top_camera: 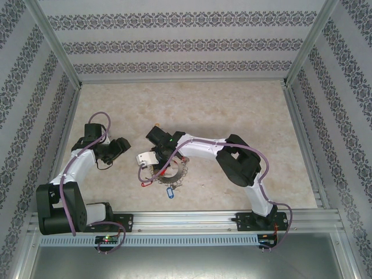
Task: Put the keys on the keyring
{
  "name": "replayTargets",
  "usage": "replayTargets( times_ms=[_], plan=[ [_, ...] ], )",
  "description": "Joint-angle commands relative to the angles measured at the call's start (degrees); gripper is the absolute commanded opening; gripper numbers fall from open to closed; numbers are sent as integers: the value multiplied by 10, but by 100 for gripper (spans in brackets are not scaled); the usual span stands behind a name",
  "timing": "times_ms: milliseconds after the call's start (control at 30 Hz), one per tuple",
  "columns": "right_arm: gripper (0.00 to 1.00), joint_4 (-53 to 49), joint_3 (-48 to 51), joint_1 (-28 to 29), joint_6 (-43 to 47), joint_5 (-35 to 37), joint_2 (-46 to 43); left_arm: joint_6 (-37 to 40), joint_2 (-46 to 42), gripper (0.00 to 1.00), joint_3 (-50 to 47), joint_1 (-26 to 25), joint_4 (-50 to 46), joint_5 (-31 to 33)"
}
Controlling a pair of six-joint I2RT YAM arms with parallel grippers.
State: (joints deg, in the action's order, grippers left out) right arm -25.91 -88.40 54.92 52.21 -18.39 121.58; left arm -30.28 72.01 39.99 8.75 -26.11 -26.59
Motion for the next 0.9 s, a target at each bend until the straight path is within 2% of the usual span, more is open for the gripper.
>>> replayTargets(
  times_ms=[0,400,867],
  plan=[
    [27,-4,-16,5,-13,6,17,-1,3,71,-4,7,16,-7],
    [27,-3,-8,7,-20,8,22,-2,3,70,-10,7,19,-7],
    [22,18,-9,7,-40,34,23,-4,3,70,-14,7,23,-9]
  ],
)
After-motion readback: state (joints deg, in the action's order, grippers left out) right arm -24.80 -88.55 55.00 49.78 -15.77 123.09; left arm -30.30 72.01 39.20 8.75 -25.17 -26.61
